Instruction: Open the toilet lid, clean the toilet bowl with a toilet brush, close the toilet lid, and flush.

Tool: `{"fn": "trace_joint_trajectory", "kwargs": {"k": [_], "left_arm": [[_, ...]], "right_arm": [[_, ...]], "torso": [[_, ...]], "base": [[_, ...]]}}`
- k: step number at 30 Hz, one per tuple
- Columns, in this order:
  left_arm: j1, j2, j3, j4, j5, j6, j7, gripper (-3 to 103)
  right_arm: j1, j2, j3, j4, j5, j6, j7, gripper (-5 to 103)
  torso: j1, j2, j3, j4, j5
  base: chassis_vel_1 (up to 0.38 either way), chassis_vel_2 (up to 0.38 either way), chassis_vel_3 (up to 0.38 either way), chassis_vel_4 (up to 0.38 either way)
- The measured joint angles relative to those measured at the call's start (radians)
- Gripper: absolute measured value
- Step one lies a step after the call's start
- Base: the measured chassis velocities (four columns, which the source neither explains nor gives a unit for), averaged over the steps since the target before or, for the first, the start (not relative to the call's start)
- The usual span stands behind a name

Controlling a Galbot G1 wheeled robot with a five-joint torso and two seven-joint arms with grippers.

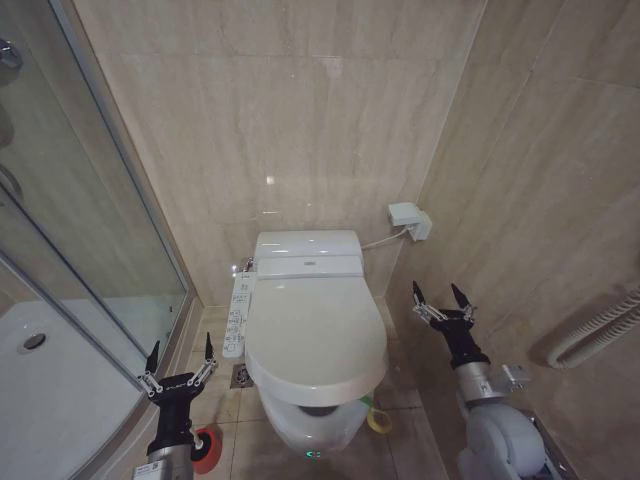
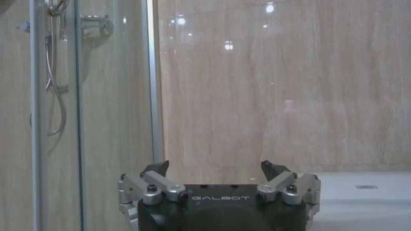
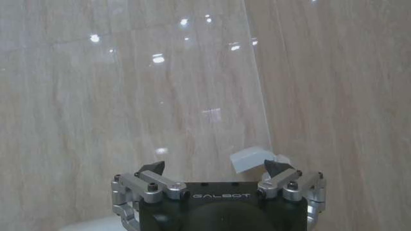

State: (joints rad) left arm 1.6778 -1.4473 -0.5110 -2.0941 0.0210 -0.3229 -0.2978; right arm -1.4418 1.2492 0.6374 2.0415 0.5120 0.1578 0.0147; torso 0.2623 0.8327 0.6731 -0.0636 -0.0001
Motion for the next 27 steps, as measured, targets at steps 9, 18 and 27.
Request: {"fn": "trace_joint_trajectory", "kwargs": {"k": [9,18,27], "left_arm": [[0.000,0.000,0.000,0.000,0.000,0.000,0.000,97],[0.000,0.000,0.000,0.000,0.000,0.000,0.000,97],[0.000,0.000,0.000,0.000,0.000,0.000,0.000,97]], "right_arm": [[-0.049,0.026,0.002,0.035,-0.055,0.006,0.000,100],[-0.090,0.056,0.004,0.080,-0.115,-0.002,0.025,100],[-0.123,0.075,0.007,0.105,-0.126,-0.003,0.030,100]], "torso": [[0.000,0.000,0.000,-0.0001,0.0000],[0.000,0.000,0.000,-0.0001,0.0000],[0.000,0.000,0.000,-0.0001,0.0000]], "base": [[0.000,0.000,0.000,0.000],[0.000,0.000,0.000,0.000],[0.000,0.000,0.000,0.000]]}}
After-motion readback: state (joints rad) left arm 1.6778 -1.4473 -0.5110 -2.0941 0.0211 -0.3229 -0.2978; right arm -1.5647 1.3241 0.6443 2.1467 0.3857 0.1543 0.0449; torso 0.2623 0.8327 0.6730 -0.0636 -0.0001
